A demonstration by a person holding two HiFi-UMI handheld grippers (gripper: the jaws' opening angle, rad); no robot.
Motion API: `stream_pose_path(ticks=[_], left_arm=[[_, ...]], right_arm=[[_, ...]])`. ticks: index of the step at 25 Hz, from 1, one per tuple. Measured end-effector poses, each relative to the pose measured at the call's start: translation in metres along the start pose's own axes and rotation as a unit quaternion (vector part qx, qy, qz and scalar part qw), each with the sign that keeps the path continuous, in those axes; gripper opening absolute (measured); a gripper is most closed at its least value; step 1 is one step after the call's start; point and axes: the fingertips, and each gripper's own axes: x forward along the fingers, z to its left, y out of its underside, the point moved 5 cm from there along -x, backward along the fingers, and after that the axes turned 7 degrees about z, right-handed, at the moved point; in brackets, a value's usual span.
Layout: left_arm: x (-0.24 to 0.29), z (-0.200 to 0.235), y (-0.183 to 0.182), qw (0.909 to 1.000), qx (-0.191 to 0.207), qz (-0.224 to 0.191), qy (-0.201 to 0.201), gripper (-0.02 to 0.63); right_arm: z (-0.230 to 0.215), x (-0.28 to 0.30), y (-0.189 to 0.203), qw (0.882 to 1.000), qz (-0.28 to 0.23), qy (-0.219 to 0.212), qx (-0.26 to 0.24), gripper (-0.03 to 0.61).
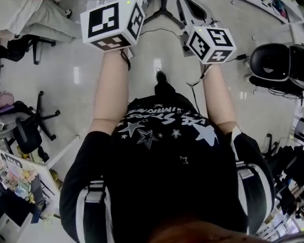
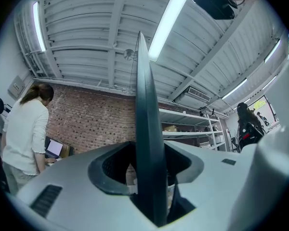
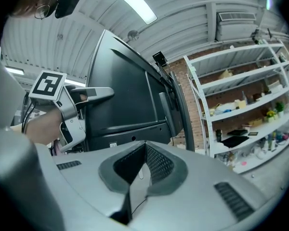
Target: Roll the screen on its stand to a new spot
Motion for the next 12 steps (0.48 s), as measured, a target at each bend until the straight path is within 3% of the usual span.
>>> stream_pose_path(ticks=[12], left_arm=[[-0.030,-0.011,-0.006,0.9998,-0.003,-0.011,0.016,0.224]], right_arm=[[0.023,-0.053,0.013,0.999,-0.005,0.030,0.007,0.008]])
